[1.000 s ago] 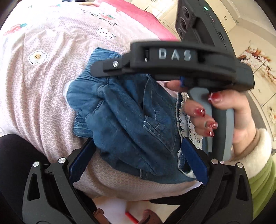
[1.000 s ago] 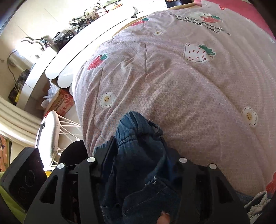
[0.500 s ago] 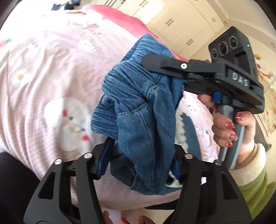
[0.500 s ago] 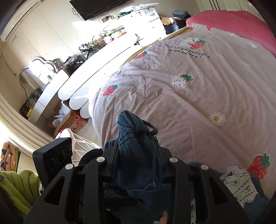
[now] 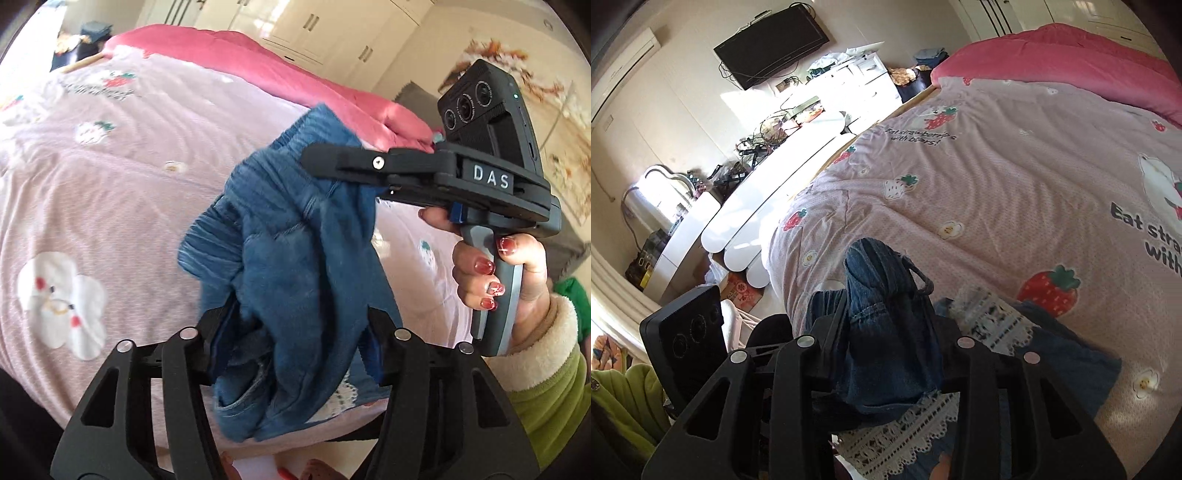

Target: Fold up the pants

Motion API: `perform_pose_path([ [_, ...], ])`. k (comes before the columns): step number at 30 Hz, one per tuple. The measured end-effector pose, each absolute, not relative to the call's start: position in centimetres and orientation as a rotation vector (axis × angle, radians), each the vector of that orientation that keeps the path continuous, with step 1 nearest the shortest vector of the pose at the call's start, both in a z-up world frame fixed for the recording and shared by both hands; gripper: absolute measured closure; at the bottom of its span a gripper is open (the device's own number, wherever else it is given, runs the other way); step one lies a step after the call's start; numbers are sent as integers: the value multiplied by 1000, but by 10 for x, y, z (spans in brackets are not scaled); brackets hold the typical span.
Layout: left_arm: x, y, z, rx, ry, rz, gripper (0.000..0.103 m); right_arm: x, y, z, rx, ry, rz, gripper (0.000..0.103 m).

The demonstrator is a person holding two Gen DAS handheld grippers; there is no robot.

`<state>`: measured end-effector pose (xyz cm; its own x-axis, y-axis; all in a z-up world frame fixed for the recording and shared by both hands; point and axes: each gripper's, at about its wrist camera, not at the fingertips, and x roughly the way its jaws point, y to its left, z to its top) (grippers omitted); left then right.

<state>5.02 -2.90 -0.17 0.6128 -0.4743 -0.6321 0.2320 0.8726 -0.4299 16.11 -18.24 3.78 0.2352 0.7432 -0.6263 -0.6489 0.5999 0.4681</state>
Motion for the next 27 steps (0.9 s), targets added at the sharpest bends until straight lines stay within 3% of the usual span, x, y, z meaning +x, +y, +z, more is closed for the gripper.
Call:
perform_pose_path([
  [5,57,-59,-1,-262,838,-421,55,156,-217,20,184,927,941,67],
  [21,55,-110,1,-124,857,-436,42,132,-289,-10,396,878,863,47],
  [27,39,-129,-8,-81,875,-464,40,122,-305,-14,462,866,848,45],
])
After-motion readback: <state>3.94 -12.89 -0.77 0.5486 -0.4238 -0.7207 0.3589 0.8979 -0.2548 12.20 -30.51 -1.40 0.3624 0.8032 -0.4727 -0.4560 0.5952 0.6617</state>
